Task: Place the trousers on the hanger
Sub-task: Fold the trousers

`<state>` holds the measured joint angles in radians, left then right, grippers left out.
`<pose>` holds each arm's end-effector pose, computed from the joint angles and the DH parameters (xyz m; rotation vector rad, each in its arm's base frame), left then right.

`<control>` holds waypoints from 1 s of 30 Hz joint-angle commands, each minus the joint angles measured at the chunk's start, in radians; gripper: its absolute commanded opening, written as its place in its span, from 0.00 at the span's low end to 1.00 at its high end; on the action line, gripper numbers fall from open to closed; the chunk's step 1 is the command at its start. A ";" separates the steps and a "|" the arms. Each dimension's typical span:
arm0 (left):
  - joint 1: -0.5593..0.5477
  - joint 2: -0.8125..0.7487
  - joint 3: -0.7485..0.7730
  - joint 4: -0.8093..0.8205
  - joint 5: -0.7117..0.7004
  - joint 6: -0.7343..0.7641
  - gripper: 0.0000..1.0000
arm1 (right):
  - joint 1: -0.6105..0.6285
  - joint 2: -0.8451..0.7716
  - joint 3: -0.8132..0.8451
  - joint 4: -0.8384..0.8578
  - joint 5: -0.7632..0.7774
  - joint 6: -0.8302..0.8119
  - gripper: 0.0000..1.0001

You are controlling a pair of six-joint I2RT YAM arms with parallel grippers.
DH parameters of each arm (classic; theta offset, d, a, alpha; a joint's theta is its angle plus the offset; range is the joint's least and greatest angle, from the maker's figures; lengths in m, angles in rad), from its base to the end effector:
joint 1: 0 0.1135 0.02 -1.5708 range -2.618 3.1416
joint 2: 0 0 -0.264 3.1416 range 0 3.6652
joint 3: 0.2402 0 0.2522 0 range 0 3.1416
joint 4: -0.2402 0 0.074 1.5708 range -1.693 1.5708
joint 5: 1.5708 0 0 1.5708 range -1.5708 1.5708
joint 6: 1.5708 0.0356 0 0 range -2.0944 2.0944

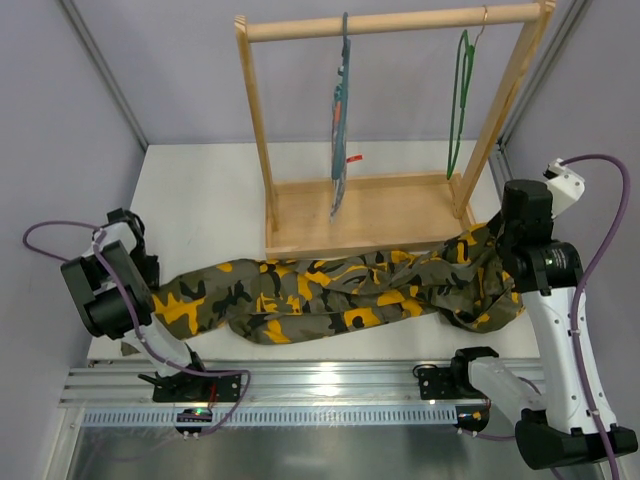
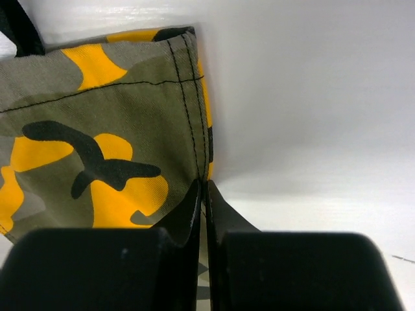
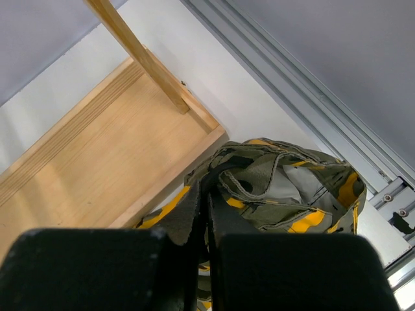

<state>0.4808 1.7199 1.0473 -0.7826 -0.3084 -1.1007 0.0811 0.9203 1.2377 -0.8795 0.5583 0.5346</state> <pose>0.2616 0.1486 0.1617 -2.0901 2.0310 0.3799 0.1633 -0.0057 0.4015 0.7661 1.8978 -0.2141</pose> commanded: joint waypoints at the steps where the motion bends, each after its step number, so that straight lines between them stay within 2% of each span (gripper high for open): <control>1: 0.007 -0.080 -0.003 -0.030 0.032 0.025 0.00 | -0.004 -0.020 0.055 0.002 0.038 0.016 0.04; 3: 0.005 -0.121 0.006 -0.043 0.038 0.018 0.00 | -0.004 -0.012 0.083 -0.025 0.061 0.013 0.04; 8: 0.005 -0.298 0.059 -0.070 0.055 0.001 0.00 | -0.004 0.051 0.242 -0.166 0.242 0.027 0.04; 13: 0.005 -0.491 0.094 -0.046 0.080 -0.063 0.01 | -0.004 0.026 0.376 -0.245 0.261 0.051 0.04; 17: 0.007 -0.608 0.151 -0.066 0.074 -0.082 0.01 | -0.004 -0.020 0.407 -0.282 0.252 0.065 0.04; 20: 0.005 -0.622 0.207 -0.118 0.065 -0.068 0.00 | -0.004 -0.060 0.430 -0.315 0.255 0.065 0.04; 24: 0.005 -0.638 0.206 -0.069 0.084 -0.071 0.00 | -0.003 -0.063 0.456 -0.283 0.325 0.018 0.04; 27: 0.005 -0.587 0.201 -0.032 0.104 -0.077 0.00 | -0.004 0.041 0.457 -0.240 0.400 -0.022 0.04; 30: -0.010 -0.470 0.259 -0.082 0.066 -0.056 0.00 | -0.007 0.151 0.459 -0.211 0.405 -0.018 0.04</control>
<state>0.4793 1.1637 1.2541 -0.8742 -0.2089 -1.1667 0.0807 0.9249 1.6924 -1.1961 0.8780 0.5499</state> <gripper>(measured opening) 0.006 0.039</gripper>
